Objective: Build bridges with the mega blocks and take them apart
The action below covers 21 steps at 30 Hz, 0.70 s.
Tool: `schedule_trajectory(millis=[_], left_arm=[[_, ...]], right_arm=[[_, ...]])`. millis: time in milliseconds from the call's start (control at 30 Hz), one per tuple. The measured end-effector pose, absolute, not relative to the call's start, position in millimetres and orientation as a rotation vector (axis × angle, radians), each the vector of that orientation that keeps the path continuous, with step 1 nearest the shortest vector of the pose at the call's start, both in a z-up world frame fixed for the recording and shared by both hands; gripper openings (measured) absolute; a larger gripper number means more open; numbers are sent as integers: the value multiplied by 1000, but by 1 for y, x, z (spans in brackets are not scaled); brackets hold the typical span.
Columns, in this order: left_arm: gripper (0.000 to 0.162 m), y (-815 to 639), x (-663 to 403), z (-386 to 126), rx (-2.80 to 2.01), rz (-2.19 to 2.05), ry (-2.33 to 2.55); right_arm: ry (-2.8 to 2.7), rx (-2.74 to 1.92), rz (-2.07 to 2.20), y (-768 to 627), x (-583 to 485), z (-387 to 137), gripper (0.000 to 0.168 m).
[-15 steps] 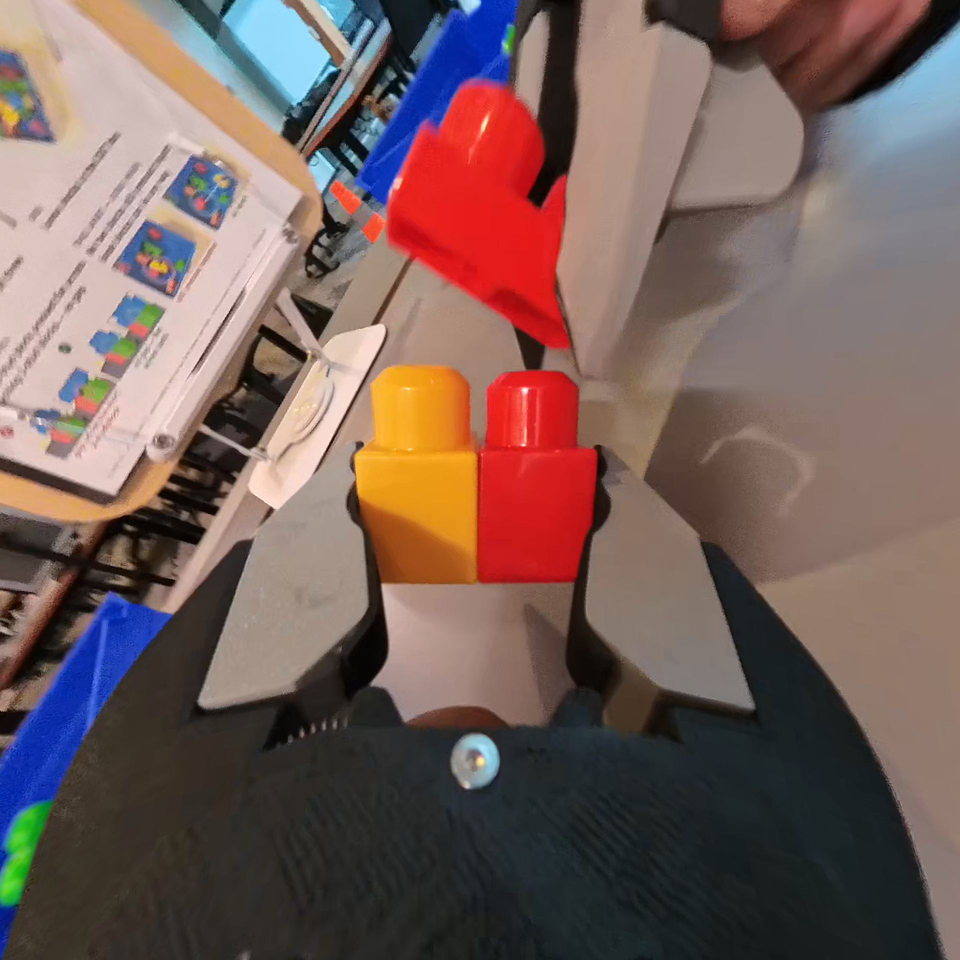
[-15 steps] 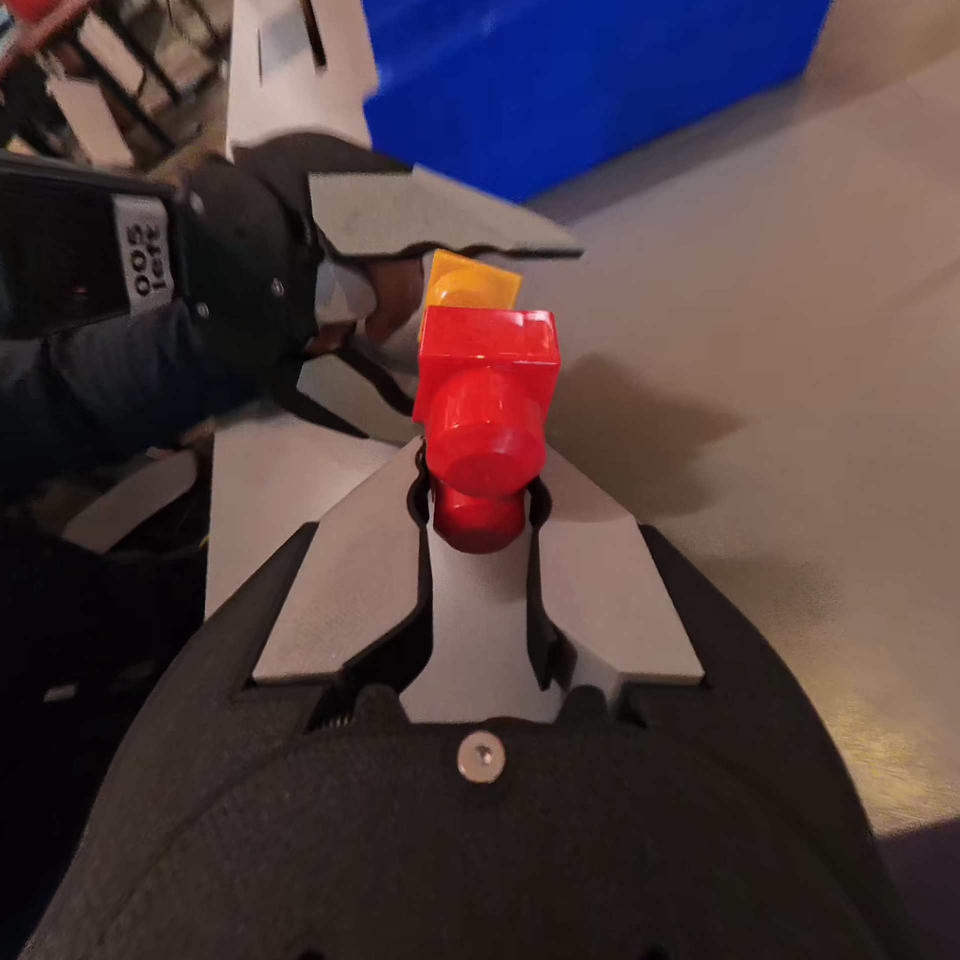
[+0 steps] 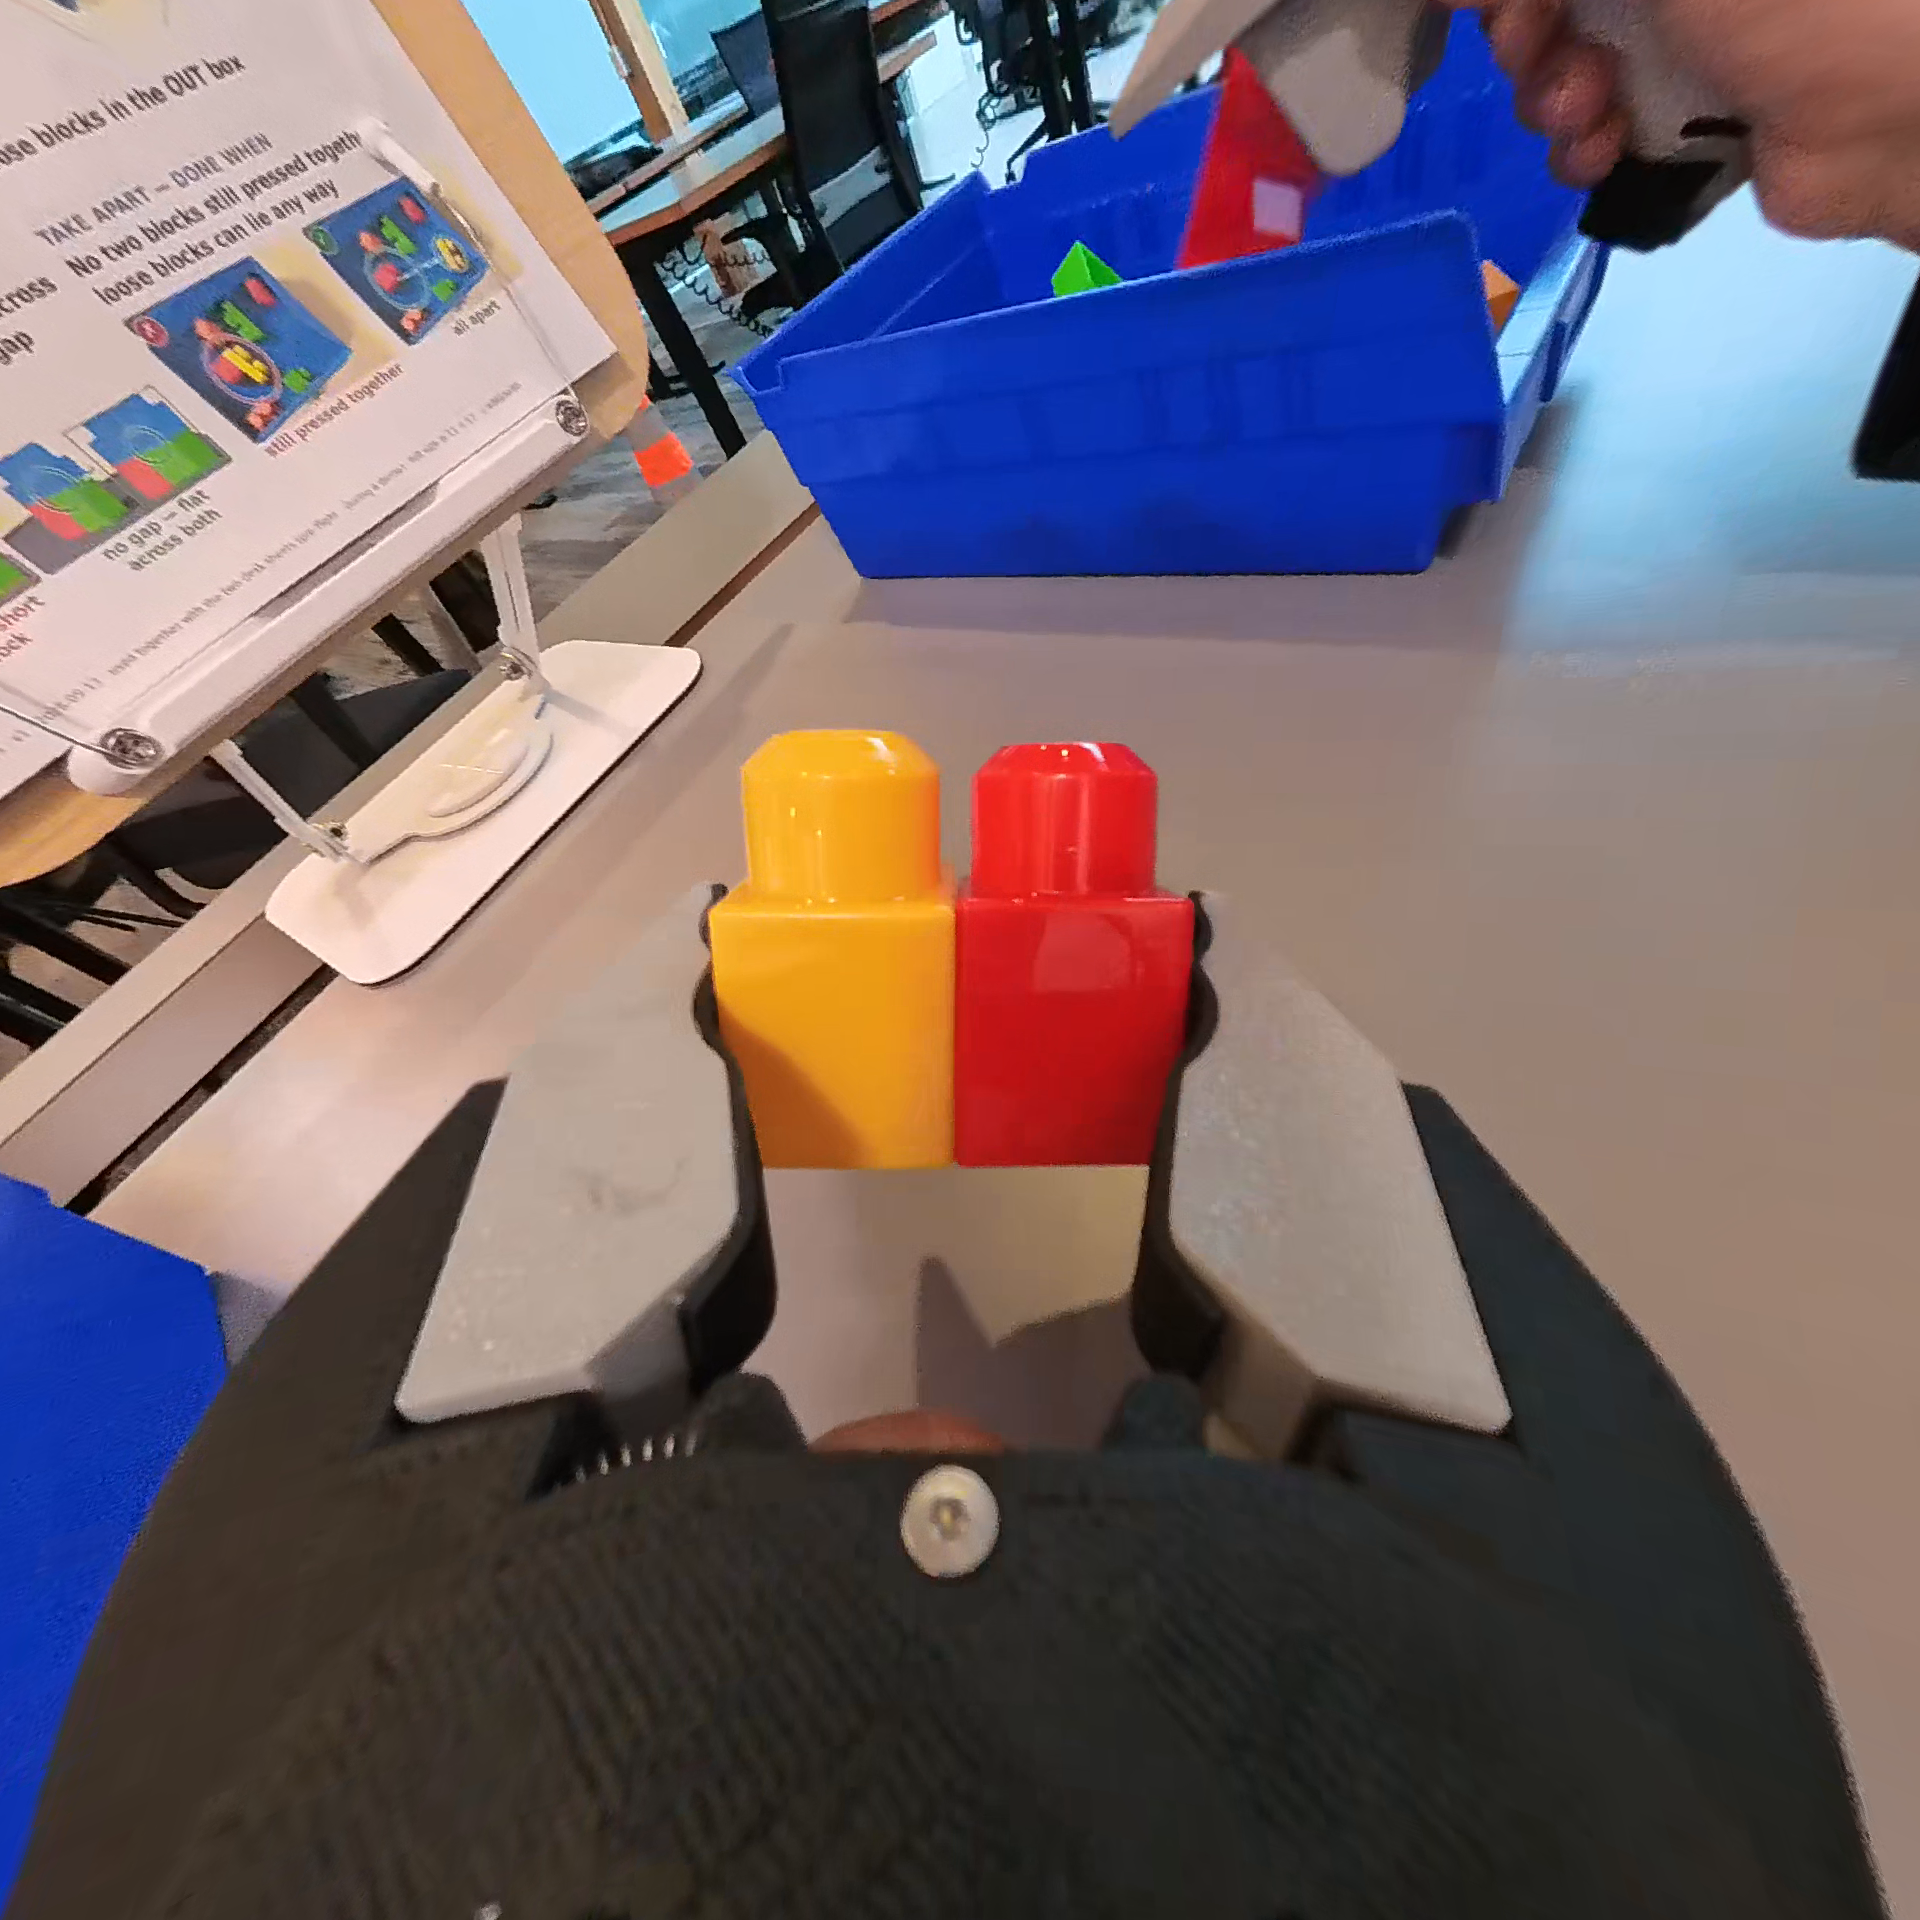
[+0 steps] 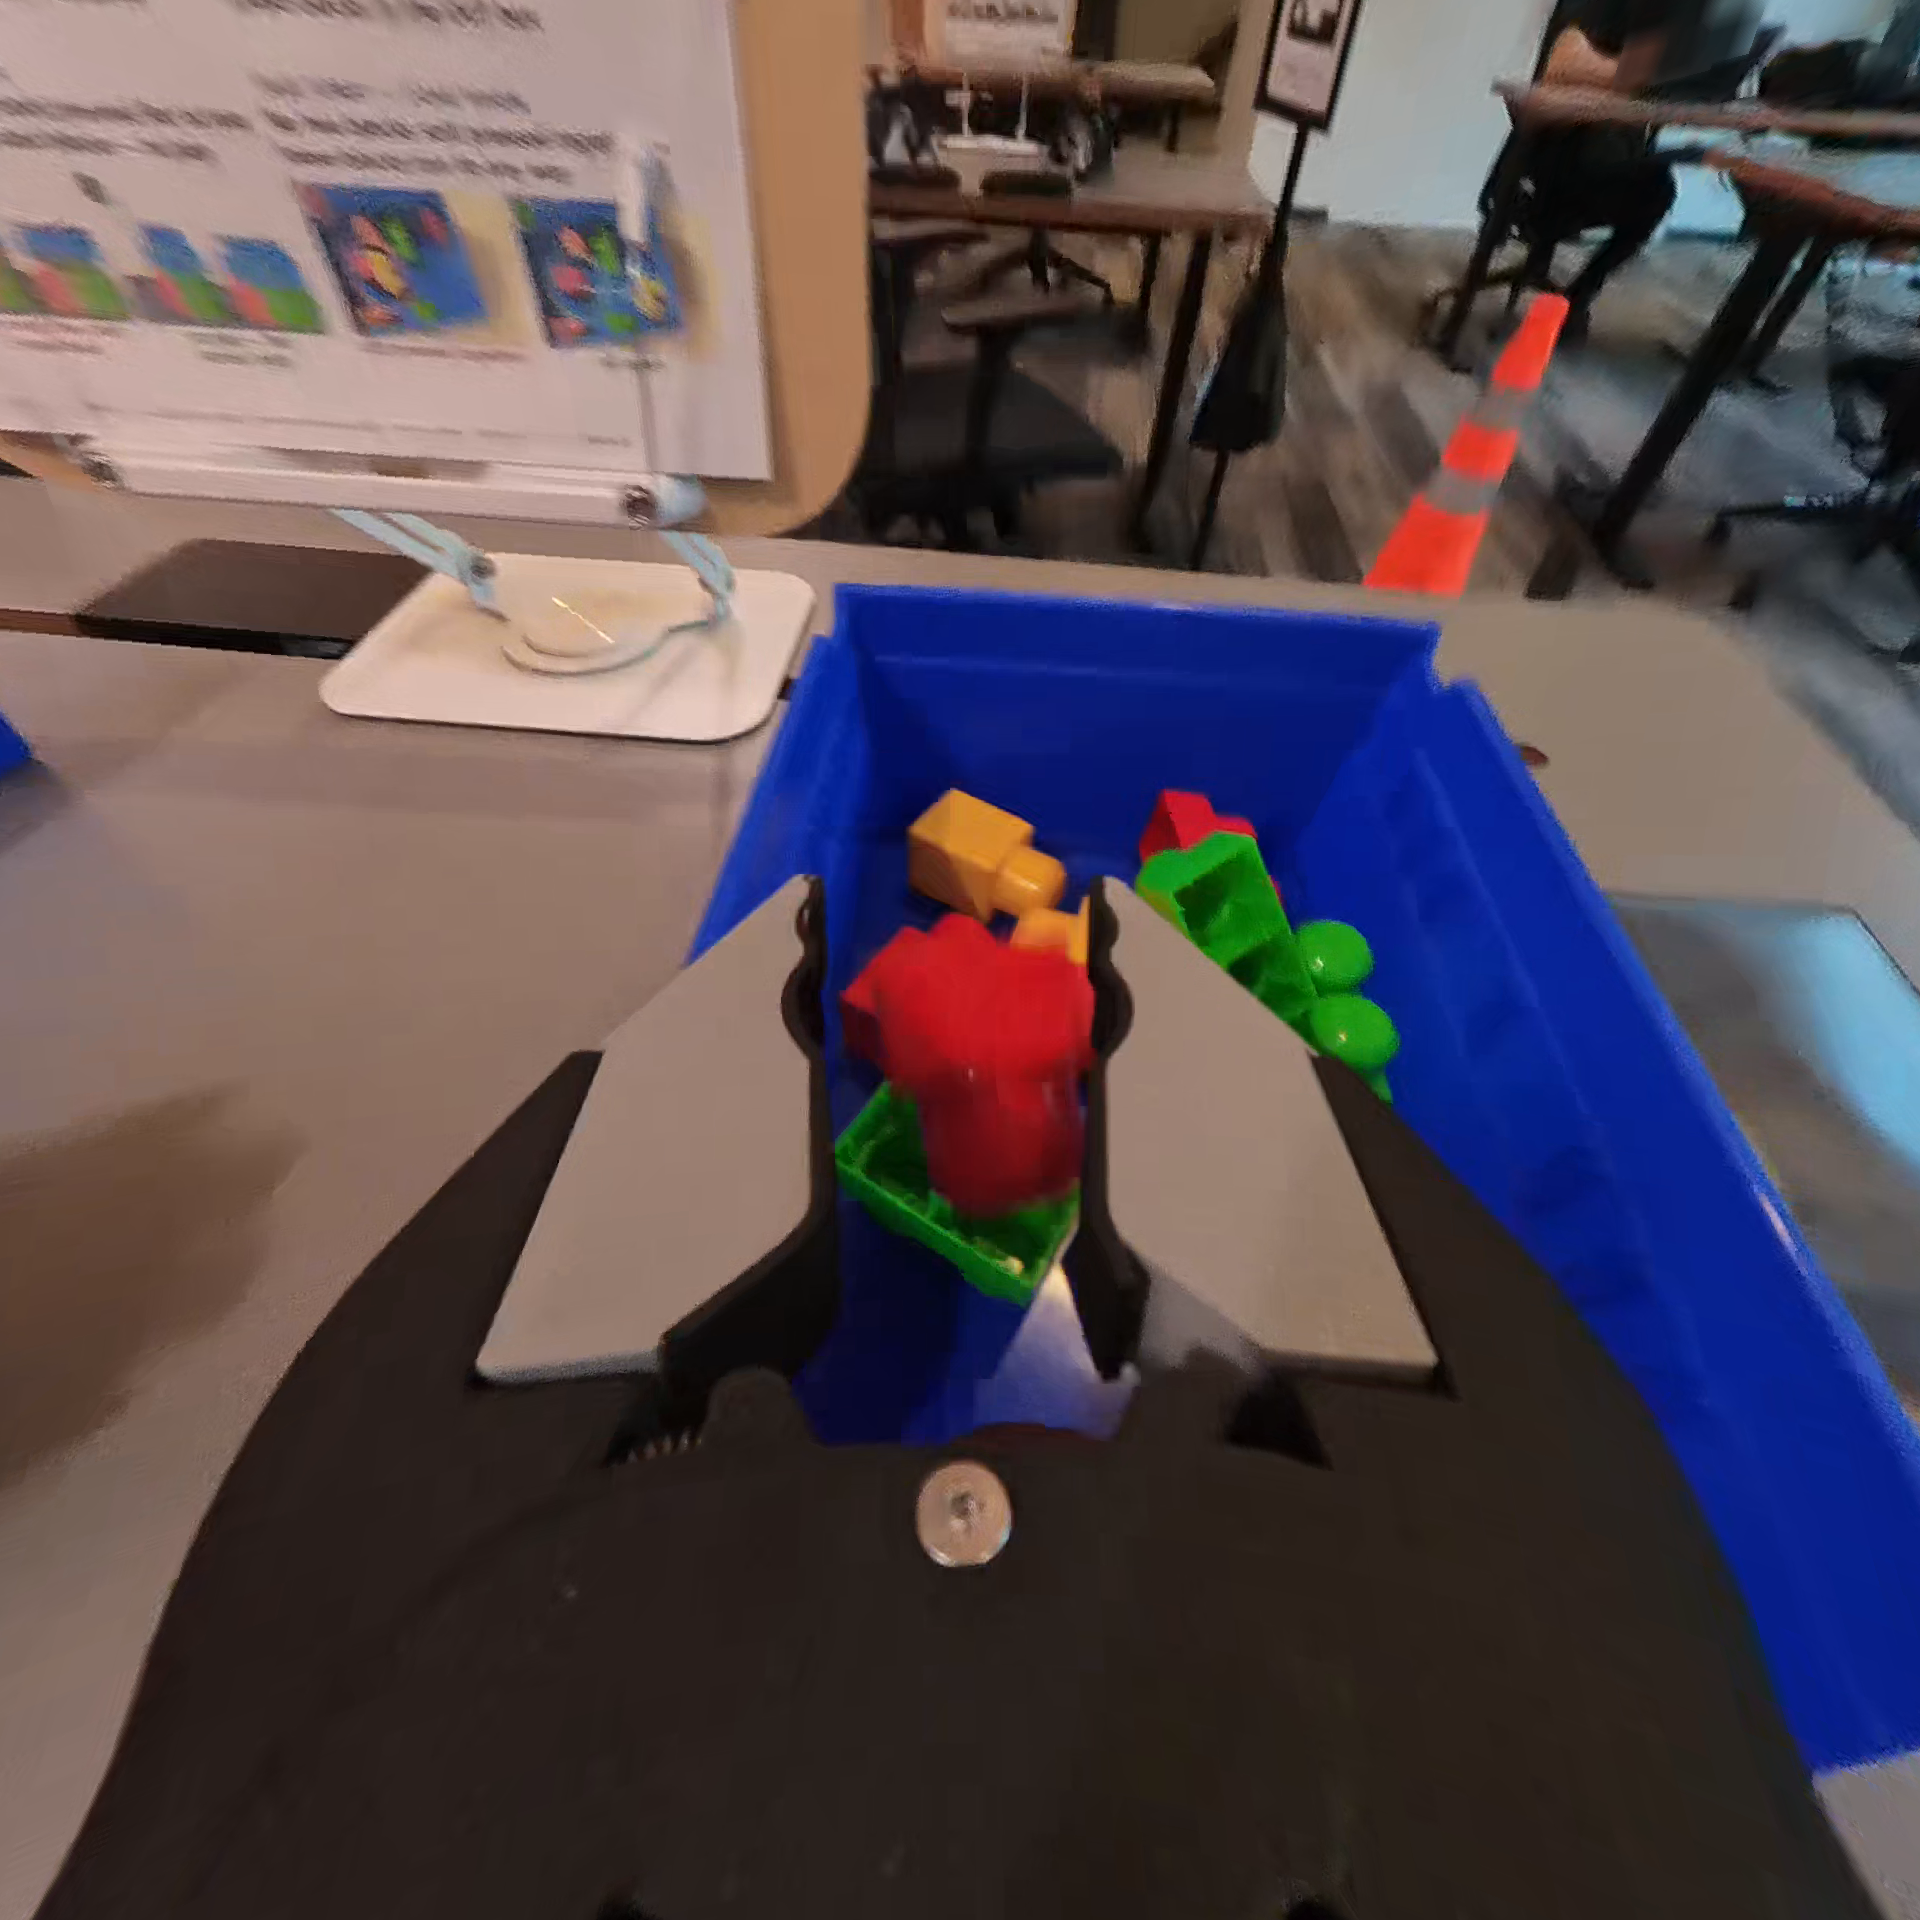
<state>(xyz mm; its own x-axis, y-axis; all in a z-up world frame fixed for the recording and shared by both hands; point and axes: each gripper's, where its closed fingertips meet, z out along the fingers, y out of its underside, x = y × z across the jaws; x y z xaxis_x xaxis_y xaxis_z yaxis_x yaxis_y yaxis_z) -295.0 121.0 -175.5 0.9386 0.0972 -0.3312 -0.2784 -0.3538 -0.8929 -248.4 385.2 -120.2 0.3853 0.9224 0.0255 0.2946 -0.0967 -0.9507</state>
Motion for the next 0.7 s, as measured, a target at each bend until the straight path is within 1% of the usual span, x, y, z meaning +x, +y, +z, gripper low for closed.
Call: schedule_trajectory(millis=[67, 100, 233, 300, 367, 467, 567, 700], left_arm=[[84, 121, -293, -175, -1894, 375, 135], [84, 121, -293, -175, -1891, 376, 136], [84, 121, -291, -173, -1880, 407, 173], [84, 121, -292, -175, -1886, 425, 179], [84, 121, -293, -176, -1888, 414, 171], [84, 120, -297, -174, -1882, 439, 160], [84, 119, -302, -173, -1885, 553, 195], [85, 121, -301, -177, -1898, 632, 242]], right_arm=[[-1066, -1650, 746, 397, -244, -124, 57], [-1057, -1650, 762, 397, -243, -123, 59], [-1046, -1447, 955, 361, -250, -85, 57], [-1080, -1308, 1154, 321, -254, -62, 53], [-1178, -1197, 1353, 274, -261, -52, 50], [-1438, -1171, 1523, 213, -278, -75, 50], [-1669, -1257, 1701, 163, -287, -108, 54], [-1845, -1389, 1906, 115, -287, -137, 61]])
